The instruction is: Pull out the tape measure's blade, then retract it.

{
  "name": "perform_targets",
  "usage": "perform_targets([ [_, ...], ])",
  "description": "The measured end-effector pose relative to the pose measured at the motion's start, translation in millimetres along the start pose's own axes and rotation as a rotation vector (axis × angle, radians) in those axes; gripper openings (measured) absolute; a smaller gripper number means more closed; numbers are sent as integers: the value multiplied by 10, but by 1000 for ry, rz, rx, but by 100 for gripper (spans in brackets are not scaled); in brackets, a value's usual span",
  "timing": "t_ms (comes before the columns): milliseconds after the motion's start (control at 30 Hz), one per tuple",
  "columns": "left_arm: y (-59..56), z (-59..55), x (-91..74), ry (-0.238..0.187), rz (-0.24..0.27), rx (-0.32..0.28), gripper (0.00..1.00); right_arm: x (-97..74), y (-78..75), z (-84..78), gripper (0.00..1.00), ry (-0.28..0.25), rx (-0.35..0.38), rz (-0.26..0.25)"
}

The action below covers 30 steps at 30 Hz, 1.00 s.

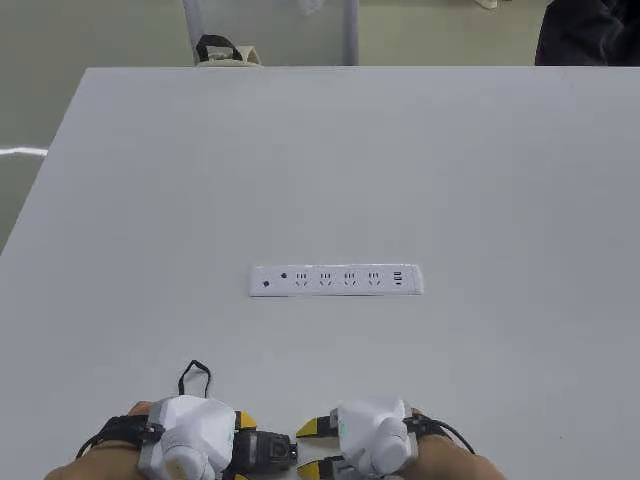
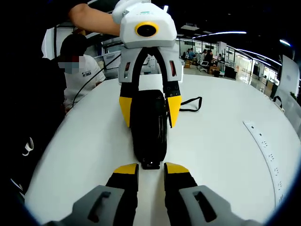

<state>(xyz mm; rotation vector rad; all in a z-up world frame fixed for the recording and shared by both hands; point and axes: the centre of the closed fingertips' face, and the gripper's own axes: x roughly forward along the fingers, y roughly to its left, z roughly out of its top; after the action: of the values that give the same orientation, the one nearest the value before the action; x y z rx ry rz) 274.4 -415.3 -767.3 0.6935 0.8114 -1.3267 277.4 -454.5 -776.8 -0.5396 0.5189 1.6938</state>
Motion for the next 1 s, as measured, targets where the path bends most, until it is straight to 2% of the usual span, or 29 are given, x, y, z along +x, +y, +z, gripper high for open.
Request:
perform_targets([
  [333, 1, -11, 9, 1, 0, -2, 35, 76, 21, -8, 14, 19, -10, 9],
  [400, 2, -14, 11, 0, 0, -4, 35, 79, 20, -11, 14, 24, -49, 7],
  [533, 0, -11, 12, 2, 0, -5, 35, 77, 19, -17, 12, 26, -14, 6],
  [1000, -10, 6, 14, 16, 1, -13, 34, 46, 34, -41, 10, 22, -21, 3],
])
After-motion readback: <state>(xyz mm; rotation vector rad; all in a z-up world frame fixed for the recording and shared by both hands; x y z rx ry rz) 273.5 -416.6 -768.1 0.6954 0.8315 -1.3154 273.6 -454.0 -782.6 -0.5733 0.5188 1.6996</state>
